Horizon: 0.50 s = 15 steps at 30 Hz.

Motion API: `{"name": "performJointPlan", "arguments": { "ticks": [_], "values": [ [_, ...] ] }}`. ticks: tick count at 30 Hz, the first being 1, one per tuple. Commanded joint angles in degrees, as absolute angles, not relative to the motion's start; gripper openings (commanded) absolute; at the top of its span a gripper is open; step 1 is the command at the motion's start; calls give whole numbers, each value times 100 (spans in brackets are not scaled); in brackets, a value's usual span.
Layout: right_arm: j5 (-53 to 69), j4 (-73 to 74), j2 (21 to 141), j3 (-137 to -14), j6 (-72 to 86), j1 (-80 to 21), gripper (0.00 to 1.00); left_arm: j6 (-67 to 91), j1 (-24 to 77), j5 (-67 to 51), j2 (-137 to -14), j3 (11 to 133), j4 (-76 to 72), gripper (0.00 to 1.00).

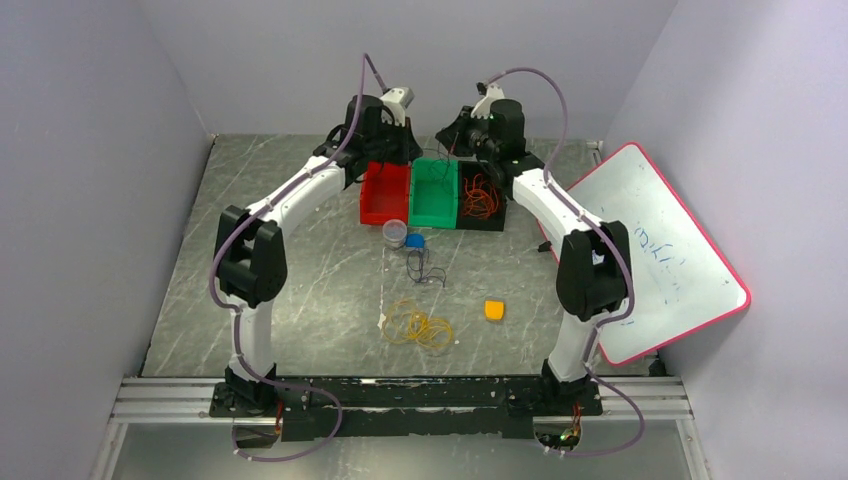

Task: Untangle the cables

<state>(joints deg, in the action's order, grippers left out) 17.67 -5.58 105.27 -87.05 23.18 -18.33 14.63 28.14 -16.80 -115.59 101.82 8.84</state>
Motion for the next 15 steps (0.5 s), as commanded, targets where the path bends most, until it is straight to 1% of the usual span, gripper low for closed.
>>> {"name": "performJointPlan", "arguments": {
  "ticks": [1, 8, 15],
  "values": [
    [2065, -863, 10842, -8839, 2518, -1797, 0, 1475, 2769, -1633, -11597, 10481, 833, 7],
    [2061, -822, 11185, -8675, 2365, -1800, 0, 1801, 2768, -1817, -11943, 10736, 813, 7],
    [1433, -844, 10971, -8256, 2178, -1793, 0, 1995, 2923, -2101, -12655, 11377, 776, 7]
  ]
}}
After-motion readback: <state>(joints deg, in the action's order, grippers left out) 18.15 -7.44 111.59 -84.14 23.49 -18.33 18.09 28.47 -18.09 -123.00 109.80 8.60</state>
